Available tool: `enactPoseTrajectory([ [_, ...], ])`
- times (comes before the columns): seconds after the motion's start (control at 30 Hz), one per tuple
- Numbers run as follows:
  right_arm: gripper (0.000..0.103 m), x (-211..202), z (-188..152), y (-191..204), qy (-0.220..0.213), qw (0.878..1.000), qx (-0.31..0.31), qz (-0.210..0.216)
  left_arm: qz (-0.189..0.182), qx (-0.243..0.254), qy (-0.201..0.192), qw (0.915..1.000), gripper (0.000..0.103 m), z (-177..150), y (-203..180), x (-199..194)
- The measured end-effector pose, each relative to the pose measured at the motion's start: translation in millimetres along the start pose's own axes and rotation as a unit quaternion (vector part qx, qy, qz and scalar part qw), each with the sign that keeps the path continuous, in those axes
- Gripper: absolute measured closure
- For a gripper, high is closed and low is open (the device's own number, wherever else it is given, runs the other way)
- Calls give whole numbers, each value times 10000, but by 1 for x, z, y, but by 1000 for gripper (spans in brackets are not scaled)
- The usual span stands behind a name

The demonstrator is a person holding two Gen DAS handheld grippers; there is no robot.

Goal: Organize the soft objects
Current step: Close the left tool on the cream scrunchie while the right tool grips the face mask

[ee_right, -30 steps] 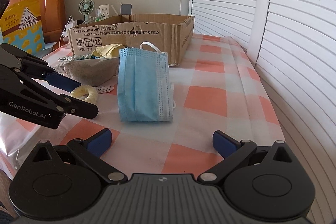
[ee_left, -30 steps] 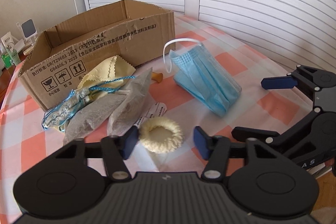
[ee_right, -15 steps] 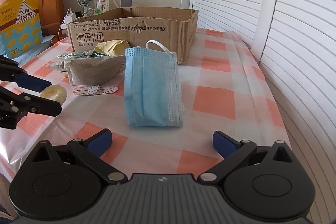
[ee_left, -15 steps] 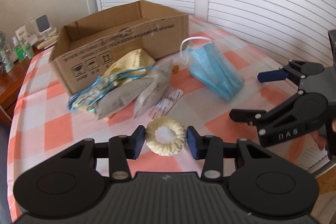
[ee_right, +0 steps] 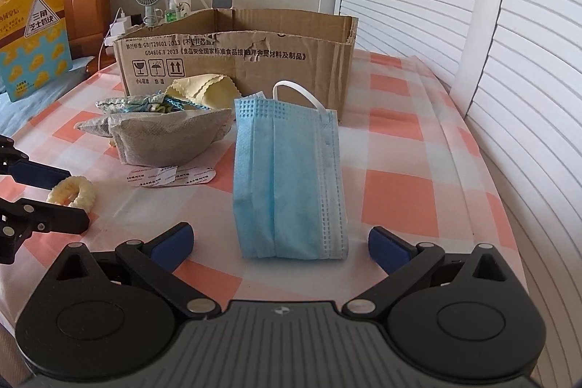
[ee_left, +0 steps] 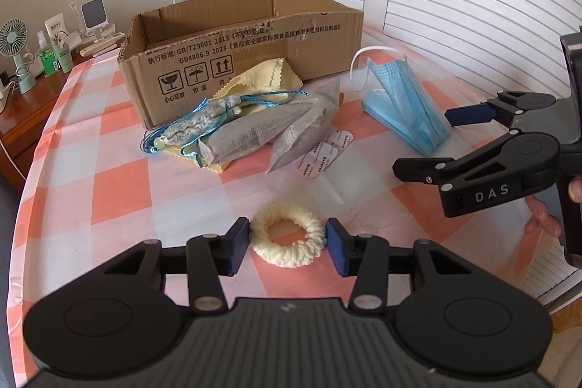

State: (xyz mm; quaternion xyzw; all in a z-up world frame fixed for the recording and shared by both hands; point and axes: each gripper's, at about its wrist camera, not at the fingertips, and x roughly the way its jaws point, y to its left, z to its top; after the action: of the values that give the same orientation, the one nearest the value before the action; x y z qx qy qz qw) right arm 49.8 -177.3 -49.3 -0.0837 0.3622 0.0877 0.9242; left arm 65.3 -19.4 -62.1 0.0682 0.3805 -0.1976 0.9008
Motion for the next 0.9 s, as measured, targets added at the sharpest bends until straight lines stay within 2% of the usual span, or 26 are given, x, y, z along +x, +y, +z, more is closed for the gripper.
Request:
enactPoseTrajectory([
  [0.27, 0, 5, 5, -1, 21, 9999, -101, 99, -36, 1, -70, 10000, 49, -3, 1, 0],
  [0.47, 0, 10, 10, -1, 9, 9997, -213, 152, 4, 14, -47, 10000, 38, -4, 2, 0],
  [0.53, 5, 9, 11, 0, -11, 9996, -233, 170, -2, -7, -43, 10000, 36, -4, 3, 0],
  [0.6, 18, 7, 13, 1, -29, 9995, -254, 210, -5, -19, -32, 10000, 35, -4, 4, 0],
  [0.8, 40, 4, 16, 1, 11, 9995, -273, 184, -23, 140, 20, 9999, 37, -1, -1, 1],
  [0.87, 45, 2, 16, 0, 32, 9995, -237, 184, -58, 163, 38, 9998, 44, 0, -2, 1],
  [0.9, 48, 2, 16, -1, 35, 9996, -221, 195, -123, 158, 55, 9998, 52, 1, -2, 0],
])
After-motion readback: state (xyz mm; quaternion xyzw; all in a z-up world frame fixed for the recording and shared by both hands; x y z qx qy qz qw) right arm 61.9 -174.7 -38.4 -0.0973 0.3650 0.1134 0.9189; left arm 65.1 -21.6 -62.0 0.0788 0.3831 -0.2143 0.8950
